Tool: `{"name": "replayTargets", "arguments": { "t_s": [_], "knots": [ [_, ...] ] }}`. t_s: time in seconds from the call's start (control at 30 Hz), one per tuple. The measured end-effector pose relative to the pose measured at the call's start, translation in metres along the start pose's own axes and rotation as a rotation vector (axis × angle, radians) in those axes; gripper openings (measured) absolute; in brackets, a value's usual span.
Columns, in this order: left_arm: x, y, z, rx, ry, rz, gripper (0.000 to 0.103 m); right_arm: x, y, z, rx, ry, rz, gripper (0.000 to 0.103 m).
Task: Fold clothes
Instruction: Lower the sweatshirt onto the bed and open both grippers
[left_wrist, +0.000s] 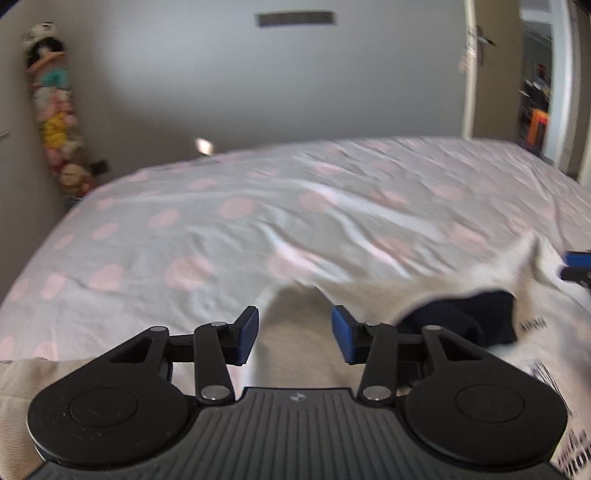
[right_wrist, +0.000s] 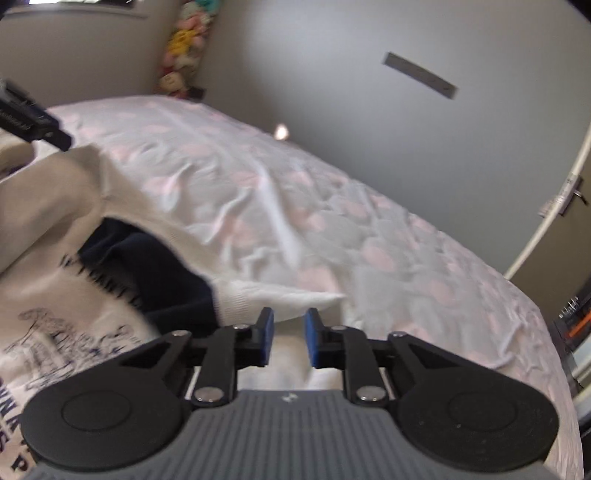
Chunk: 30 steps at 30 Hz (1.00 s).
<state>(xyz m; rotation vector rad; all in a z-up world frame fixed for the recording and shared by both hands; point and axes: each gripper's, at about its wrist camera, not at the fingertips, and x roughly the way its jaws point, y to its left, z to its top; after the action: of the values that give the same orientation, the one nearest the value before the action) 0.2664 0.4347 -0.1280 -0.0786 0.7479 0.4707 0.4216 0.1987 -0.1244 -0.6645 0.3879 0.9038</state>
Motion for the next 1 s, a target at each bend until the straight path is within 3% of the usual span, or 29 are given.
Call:
{"name": "replayTargets", "arguments": {
  "t_s": [0.13, 0.27, 0.37, 0.57, 0.73, 1.0],
  "knots": [
    [0.034, -0.017, -0.014, 0.028, 0.116, -0.024, 0.027, 0.03, 0.015, -0.009, 0.042, 0.096, 0.065, 0.006],
    [0.07, -0.027, -0.025, 0.054, 0.148, -0.021, 0.028, 0.069, 0.021, -0.017, 0.09, 0.159, 0.121, 0.006],
    [0.092, -0.032, -0.02, 0.074, 0.125, -0.013, 0.028, 0.09, 0.023, -0.014, 0.133, 0.139, 0.173, 0.006],
    [0.14, -0.014, 0.014, -0.062, 0.127, -0.09, 0.028, 0.138, 0.008, 0.017, 0.198, 0.143, 0.201, 0.006],
    [0.167, -0.009, 0.034, -0.122, 0.134, -0.074, 0.028, 0.176, -0.017, 0.038, 0.317, 0.2, 0.223, 0.0],
    [0.188, -0.006, 0.058, -0.187, 0.179, -0.027, 0.022, 0.206, -0.038, 0.055, 0.532, 0.249, 0.175, 0.0]
  ]
}}
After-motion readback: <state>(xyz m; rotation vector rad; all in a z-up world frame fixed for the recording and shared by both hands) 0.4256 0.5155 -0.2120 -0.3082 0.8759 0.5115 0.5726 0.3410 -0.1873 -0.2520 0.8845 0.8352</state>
